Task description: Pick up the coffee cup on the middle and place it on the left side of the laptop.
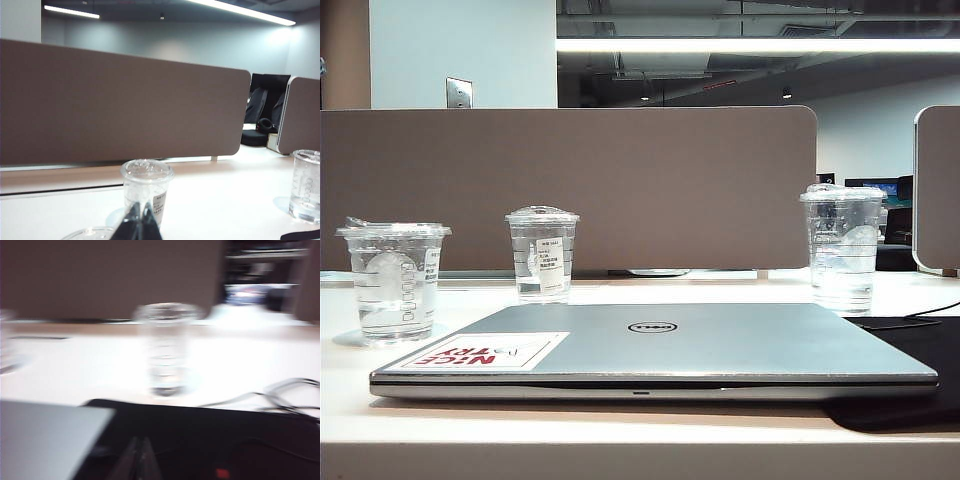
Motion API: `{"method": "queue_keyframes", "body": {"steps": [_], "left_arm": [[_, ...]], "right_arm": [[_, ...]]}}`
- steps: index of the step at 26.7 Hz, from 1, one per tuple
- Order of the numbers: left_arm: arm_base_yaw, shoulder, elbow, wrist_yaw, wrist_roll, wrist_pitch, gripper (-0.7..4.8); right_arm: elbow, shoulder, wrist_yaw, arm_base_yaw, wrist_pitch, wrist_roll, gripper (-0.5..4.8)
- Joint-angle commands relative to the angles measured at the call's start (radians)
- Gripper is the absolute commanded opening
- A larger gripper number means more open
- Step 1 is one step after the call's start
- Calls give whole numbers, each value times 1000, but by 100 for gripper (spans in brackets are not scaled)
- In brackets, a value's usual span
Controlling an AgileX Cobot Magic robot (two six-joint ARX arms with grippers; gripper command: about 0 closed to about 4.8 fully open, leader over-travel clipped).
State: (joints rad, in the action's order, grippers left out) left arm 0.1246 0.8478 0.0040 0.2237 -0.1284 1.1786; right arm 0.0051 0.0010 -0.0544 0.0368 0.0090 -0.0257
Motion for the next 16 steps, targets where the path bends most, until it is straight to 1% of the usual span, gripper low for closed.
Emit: {"method": "queue_keyframes", "body": {"steps": [1,3,5,6,7,10,15,16], "left_arm": [[0,-3,3,-6,26,-12,-6],[0,-3,3,-31,39,-22,-6],[-1,-5,3,-56,44,-28,-6],[-1,-13,3,-76,43,-39,-6],[-1,-26,3,-92,43,-57,-6],[0,-49,3,-93,43,-114,-6],[0,-144,3,-93,43,-290,-6],[0,-201,3,-97,44,-356,-6]], "right_arm": [[-4,-2,-4,-138,17,0,-5],[-4,-2,6,-209,17,0,-5],[-4,-2,20,-245,17,0,-5],[-4,-2,43,-248,17,0,-5],[-4,-2,45,-241,17,0,-5],[-4,-2,45,-224,17,0,-5],[-4,-2,45,-172,17,0,-5],[-4,-2,45,-148,17,0,-5]]}}
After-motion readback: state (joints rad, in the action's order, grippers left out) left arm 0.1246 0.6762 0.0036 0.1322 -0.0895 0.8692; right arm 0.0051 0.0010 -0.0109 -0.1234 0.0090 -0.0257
